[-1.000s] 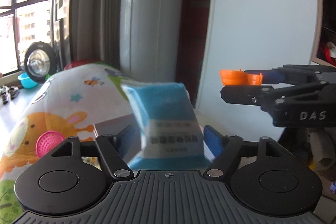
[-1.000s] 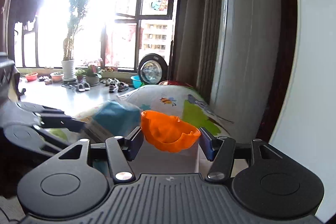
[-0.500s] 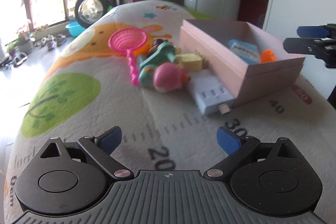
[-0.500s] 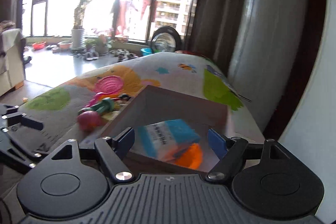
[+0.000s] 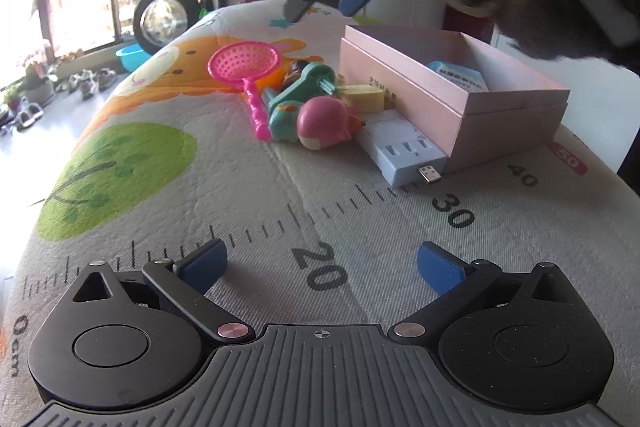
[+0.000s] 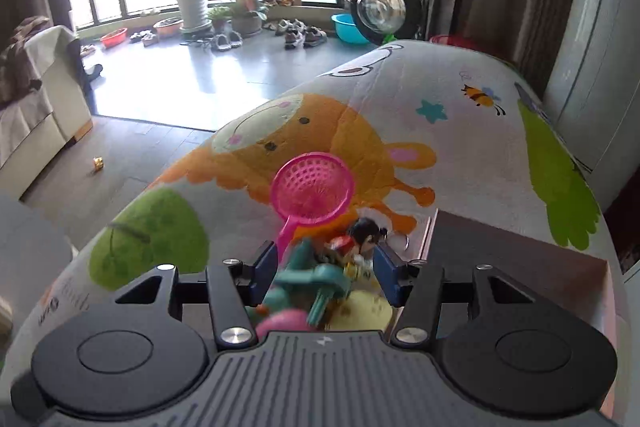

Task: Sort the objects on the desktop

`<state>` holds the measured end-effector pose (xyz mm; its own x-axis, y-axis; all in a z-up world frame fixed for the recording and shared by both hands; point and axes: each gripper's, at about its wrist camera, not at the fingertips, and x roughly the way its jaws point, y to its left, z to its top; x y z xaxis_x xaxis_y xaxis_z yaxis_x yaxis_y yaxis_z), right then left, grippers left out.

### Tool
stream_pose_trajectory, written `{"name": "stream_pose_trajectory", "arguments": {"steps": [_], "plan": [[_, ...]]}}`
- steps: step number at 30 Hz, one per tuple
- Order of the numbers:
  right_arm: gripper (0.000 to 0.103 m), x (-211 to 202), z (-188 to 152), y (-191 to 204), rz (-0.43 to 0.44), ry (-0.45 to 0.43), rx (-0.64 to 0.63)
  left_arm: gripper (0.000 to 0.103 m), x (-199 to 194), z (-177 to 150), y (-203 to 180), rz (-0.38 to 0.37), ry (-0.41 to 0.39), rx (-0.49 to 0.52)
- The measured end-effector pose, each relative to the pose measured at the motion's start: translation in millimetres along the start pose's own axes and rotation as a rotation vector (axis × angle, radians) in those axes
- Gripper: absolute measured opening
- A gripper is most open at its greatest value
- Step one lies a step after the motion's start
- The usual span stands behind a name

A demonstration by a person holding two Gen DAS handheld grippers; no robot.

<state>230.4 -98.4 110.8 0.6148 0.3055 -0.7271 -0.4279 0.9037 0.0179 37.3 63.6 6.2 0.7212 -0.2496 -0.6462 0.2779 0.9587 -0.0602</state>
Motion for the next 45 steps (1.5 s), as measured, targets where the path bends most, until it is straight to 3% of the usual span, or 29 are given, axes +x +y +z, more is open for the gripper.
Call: {"name": "stream_pose_trajectory", "arguments": {"steps": [1,3,7,8,9,10,12,18,21,23,26,29,34,40,42,45], "plan": [[0.054,14.8,12.7,-2.2,0.005,0.013,0.040,0.103,-0.9,-0.4,2.1,-0.010,-0.006,-0.012],[0.067,47.9,33.2,-3.0,0.017,0.043,0.100,0.103,-2.1,-0.8,5.0,-0.026,-0.013,-0.032],[0.067,110.6,49.0,10.0,-0.122,0.068,0.066,0.103,-3.0,-1.0,8.2,-0.045,-0.023,-0.054],[0.053,122.6,48.3,11.0,-0.148,0.091,0.058,0.103,-3.4,-1.0,9.5,-0.051,-0.025,-0.060],[0.028,133.9,46.4,10.6,-0.145,0.127,0.054,0.103,-3.8,-1.2,10.6,-0.056,-0.028,-0.066],[0.019,139.5,42.3,10.5,-0.130,0.162,0.059,0.103,-4.0,-1.3,11.7,-0.061,-0.030,-0.072],[0.013,135.3,33.0,11.3,-0.085,0.186,0.079,0.103,-4.7,-1.2,13.8,-0.072,-0.034,-0.085],[0.010,66.4,-13.7,29.7,0.079,0.233,-0.016,0.103,-12.5,-3.8,10.2,-0.128,-0.044,-0.055],[0.011,31.5,-40.1,32.8,0.163,0.265,-0.039,0.103,-16.3,-8.4,-3.2,-0.162,-0.031,0.011],[0.015,1.0,-53.5,34.9,0.166,0.211,-0.087,0.103,-18.0,-10.9,-11.0,-0.155,-0.026,0.040],[0.032,-32.0,-73.7,37.3,0.061,0.084,-0.175,0.103,-15.3,-11.1,-13.8,-0.123,-0.008,0.038],[0.033,-30.3,-91.6,44.9,-0.062,0.025,-0.272,0.103,-12.9,-11.4,-16.5,-0.096,0.005,0.042],[0.032,15.7,-83.6,41.8,-0.140,0.148,-0.206,0.103,-14.6,-13.3,-24.5,-0.037,0.016,0.087],[0.034,50.6,-58.9,31.6,-0.190,0.180,-0.188,0.103,-17.1,-13.6,-14.5,-0.049,-0.002,0.024],[0.039,56.9,-55.9,32.5,-0.207,0.203,-0.199,0.103,-17.9,-13.6,-13.5,-0.053,-0.005,0.021],[0.051,48.2,-61.2,38.4,-0.152,0.240,-0.178,0.103,-21.2,-14.5,-11.0,-0.066,-0.011,0.007]]}}
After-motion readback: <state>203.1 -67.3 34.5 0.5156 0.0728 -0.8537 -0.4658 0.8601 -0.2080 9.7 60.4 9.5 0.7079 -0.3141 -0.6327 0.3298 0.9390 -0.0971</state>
